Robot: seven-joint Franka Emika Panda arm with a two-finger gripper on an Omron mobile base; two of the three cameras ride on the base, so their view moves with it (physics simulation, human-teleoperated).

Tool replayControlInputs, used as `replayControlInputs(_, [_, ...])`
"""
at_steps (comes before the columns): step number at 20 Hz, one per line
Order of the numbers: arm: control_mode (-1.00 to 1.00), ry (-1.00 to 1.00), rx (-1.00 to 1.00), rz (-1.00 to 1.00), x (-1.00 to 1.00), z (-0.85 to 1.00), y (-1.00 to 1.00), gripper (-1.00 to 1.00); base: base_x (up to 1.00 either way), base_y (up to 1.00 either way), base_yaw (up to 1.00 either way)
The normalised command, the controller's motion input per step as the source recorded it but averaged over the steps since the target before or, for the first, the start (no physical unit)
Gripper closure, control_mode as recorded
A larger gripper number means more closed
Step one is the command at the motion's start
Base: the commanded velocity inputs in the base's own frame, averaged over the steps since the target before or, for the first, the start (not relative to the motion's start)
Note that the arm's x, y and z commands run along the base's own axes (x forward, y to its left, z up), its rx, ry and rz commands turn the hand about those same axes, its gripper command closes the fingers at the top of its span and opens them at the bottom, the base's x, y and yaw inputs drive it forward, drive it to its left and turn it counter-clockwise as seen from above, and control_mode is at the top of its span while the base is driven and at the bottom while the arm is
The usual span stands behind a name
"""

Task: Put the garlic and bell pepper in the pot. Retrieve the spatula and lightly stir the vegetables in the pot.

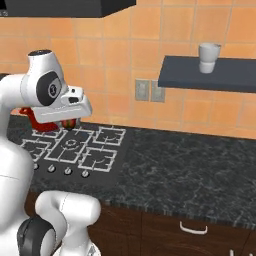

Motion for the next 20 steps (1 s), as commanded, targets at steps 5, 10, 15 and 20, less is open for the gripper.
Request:
replayControlInputs(5, [1.00, 0.00, 0.00, 0.00, 0.00, 0.00, 0.00, 1.00, 0.00, 1.00, 0.00])
replayControlInputs(10, [1.00, 0.00, 0.00, 0.00, 0.00, 0.00, 0.00, 1.00, 0.00, 1.00, 0.00])
replayControlInputs(15, [1.00, 0.00, 0.00, 0.00, 0.00, 0.00, 0.00, 1.00, 0.13, 0.83, 0.00])
replayControlInputs(20, [1.00, 0.00, 0.00, 0.00, 0.00, 0.00, 0.00, 1.00, 0.20, 0.22, 0.00])
